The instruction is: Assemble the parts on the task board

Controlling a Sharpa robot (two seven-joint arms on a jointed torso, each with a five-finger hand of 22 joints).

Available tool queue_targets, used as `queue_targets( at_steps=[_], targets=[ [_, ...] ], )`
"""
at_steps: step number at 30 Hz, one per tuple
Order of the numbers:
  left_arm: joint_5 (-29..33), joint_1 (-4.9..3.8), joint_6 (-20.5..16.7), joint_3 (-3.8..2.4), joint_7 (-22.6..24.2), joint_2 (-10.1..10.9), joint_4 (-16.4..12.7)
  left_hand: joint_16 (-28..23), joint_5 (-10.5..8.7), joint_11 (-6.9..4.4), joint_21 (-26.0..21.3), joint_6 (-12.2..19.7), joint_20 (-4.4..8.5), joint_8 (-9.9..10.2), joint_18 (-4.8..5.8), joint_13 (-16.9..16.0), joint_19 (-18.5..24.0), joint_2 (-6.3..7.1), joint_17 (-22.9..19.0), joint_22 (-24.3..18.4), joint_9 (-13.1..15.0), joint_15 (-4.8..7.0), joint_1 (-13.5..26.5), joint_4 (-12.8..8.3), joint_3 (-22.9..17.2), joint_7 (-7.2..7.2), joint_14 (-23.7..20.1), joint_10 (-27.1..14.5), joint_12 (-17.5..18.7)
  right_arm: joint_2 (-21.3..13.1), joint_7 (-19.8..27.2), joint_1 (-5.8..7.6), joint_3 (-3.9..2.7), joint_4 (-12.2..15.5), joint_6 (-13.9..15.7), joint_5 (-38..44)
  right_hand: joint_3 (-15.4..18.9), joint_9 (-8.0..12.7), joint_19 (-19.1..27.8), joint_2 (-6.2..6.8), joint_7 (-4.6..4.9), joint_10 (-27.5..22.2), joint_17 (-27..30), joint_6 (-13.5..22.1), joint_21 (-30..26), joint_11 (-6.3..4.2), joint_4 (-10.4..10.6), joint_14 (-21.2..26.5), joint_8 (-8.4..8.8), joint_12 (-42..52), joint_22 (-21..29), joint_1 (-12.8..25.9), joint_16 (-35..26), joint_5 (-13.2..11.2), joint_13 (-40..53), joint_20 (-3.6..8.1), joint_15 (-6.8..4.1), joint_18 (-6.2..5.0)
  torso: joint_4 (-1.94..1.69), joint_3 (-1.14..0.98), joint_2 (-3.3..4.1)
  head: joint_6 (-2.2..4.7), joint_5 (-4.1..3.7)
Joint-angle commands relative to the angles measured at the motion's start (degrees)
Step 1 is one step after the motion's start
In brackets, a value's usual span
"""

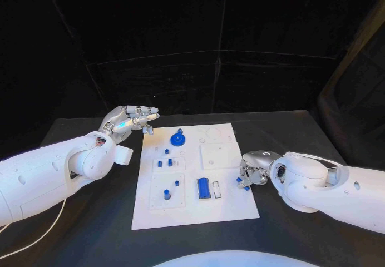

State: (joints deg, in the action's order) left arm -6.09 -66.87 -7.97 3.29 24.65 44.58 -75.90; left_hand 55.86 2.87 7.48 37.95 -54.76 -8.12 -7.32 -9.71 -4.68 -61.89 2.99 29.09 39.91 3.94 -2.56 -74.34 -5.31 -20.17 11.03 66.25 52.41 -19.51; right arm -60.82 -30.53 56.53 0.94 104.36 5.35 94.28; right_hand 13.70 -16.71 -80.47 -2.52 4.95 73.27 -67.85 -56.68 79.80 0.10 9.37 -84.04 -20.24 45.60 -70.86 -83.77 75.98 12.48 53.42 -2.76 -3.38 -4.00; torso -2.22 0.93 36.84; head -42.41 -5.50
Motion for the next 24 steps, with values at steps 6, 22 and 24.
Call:
queue_targets(
  at_steps=[6, 22, 24],
  targets=[
    [0.18, -0.06, 0.73, -0.04, 0.07, 0.04, -0.11, -0.3, -0.11, 0.03, -0.34, 0.51, -0.2, -0.31, -0.77, 0.05, 0.27, -0.43, -0.05, -0.04, -0.03, -0.02, -0.08, -0.03, 0.23, -0.04, -0.5, -0.42, -0.26, 0.99, -0.88, -0.48, 0.43, -0.55, -7.15, 6.02, 0.11, -0.03, 0.78, 0.15, 0.13, -0.7, 0.53, -0.01, -0.63, 0.27, -0.59, -1.7, 0.5, -1.32, 0.63, -0.65, -0.74, -1.57, -1.01, -0.04, -0.2, -0.18, 0.01, 0.02, -0.01, -0.03, 0.06],
    [0.18, -0.03, 0.75, -0.04, 0.04, 0.07, -0.09, -0.3, -0.11, 0.03, -0.34, 0.51, -0.2, -0.31, -0.77, 0.05, 0.27, -0.43, -0.05, -0.04, -0.03, -0.02, -0.08, -0.03, 0.23, -0.04, -0.5, -0.42, -0.26, 0.07, -1.85, -0.51, 0.42, 1.89, 6.31, -4.9, -3.28, 0.92, -0.17, -3.41, 0.26, -0.23, -0.76, 0.44, -0.18, 0.28, 2.37, -2.17, 3.95, -1.88, -0.49, -0.27, -0.39, 16.32, -1.35, 0.03, -0.22, 0.04, 0.02, -0.06, 0.01, 0.02, 0.14],
    [0.18, -0.02, 0.75, -0.04, 0.04, 0.06, -0.07, -0.3, -0.11, 0.03, -0.34, 0.51, -0.2, -0.31, -0.77, 0.05, 0.27, -0.43, -0.05, -0.04, -0.03, -0.02, -0.08, -0.03, 0.23, -0.04, -0.5, -0.42, -0.26, -0.19, -1.63, -0.5, 0.41, 2.48, 8.62, -7.14, -3.55, 1.01, -0.4, -3.38, 0.24, 0.03, -1.15, 0.23, 0.07, 0.27, 2.62, -2.27, 4.11, -1.5, -0.9, -0.18, -0.13, 16.68, -1.06, 0.04, -0.23, 0.13, 0.04, -0.04, -0.03, 0.02, 0.13]
  ],
)
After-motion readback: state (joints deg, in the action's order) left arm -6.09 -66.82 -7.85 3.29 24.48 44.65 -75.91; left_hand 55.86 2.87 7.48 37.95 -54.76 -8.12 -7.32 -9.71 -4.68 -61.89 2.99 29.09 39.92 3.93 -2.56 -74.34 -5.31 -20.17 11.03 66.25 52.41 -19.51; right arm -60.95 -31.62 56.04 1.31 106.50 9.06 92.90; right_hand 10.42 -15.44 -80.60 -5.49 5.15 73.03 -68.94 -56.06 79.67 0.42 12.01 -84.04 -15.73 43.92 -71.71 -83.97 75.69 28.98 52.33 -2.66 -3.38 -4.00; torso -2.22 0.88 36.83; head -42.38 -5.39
